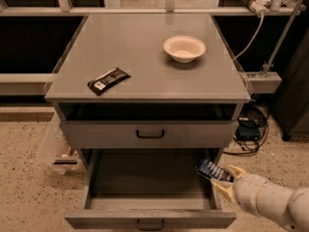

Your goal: Pick rxbar blueberry from middle drawer and place on counter

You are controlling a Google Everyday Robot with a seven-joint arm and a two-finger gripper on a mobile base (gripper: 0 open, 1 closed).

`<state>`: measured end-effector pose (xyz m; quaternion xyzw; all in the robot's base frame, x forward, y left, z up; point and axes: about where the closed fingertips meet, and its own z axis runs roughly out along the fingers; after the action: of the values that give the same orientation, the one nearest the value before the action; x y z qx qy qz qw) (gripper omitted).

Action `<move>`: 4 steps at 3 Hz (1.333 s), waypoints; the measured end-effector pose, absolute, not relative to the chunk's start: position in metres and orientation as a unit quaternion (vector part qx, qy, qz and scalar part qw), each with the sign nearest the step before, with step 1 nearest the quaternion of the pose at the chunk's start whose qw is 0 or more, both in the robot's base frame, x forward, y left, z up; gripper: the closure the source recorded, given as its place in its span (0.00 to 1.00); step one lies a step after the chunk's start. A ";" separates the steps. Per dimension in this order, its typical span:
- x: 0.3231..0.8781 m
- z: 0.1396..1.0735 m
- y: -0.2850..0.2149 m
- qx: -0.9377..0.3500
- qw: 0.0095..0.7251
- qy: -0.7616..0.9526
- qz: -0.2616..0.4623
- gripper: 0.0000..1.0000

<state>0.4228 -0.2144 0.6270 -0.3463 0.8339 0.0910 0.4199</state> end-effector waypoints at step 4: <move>0.447 0.763 -0.158 -0.521 0.399 0.748 0.098 1.00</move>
Offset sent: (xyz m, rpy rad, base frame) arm 0.0083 0.0250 0.0690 -0.0012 -0.0236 0.2884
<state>0.4472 -0.1585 0.7633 -0.5207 0.7483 0.0980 0.3992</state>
